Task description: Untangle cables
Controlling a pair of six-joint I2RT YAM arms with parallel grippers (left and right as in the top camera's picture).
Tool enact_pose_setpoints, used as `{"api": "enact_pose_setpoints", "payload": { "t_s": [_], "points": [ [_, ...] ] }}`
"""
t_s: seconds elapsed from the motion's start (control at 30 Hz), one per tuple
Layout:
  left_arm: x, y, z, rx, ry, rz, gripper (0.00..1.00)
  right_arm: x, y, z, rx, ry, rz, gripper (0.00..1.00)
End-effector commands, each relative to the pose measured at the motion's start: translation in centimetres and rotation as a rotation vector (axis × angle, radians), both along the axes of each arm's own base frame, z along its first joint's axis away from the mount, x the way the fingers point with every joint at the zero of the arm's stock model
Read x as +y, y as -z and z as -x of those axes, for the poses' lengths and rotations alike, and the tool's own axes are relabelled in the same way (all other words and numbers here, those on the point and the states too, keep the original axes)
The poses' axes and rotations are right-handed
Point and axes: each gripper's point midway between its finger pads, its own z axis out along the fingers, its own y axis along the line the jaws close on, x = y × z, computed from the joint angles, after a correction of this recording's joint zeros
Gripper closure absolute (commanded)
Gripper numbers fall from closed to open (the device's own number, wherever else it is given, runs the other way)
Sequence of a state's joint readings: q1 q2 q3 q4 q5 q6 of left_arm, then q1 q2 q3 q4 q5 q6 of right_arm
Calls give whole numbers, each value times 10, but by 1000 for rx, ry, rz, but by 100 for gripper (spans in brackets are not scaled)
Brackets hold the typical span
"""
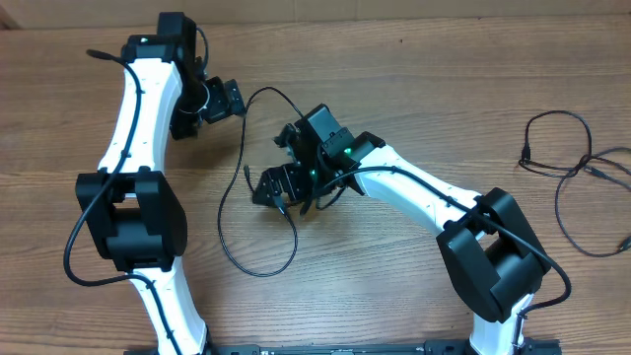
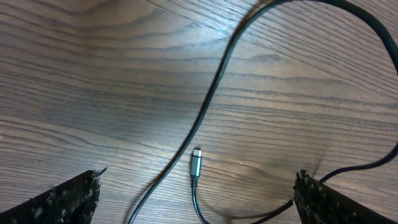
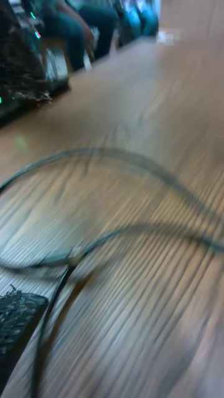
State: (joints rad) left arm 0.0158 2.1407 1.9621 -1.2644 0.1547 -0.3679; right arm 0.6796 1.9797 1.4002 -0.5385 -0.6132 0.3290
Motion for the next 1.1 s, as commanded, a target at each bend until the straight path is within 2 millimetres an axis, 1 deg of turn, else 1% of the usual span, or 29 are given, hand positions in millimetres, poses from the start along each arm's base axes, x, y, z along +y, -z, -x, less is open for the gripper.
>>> {"api": "enact_pose_setpoints", "payload": {
  "t_s": [0.0,0.1,0.17,0.27,0.33,0.5,0.63,0.73,0.8,0.87,0.97,1.07],
  "points": [
    [20,-3,2,3,-81,55,1,11,-12,5,-65,-87,-58,0],
    [40,-4,2,4,-153,92,1,13,2,8,-176,-118,49,0],
    [53,-5,3,5,-191,108,0,18,10,12,-258,-147,115,0],
    [70,-5,8,17,-234,109,0,32,22,21,-372,-175,201,0],
    [77,-4,10,21,-249,107,1,42,29,29,-430,-188,243,0],
    [82,-4,12,23,-261,106,1,60,33,54,-539,-265,298,0],
    [80,-4,11,24,-256,107,1,68,38,65,-573,-286,318,0],
    [77,-4,11,23,-248,106,1,72,50,71,-571,-303,329,0],
    [74,-4,10,24,-241,106,0,69,62,67,-583,-294,367,0],
    [72,-4,10,25,-237,106,0,62,71,54,-625,-259,433,0],
    [70,-4,10,24,-234,106,0,53,72,31,-703,-185,503,0],
    [70,-4,10,24,-234,106,0,51,69,16,-716,-145,490,0]
  ]
}}
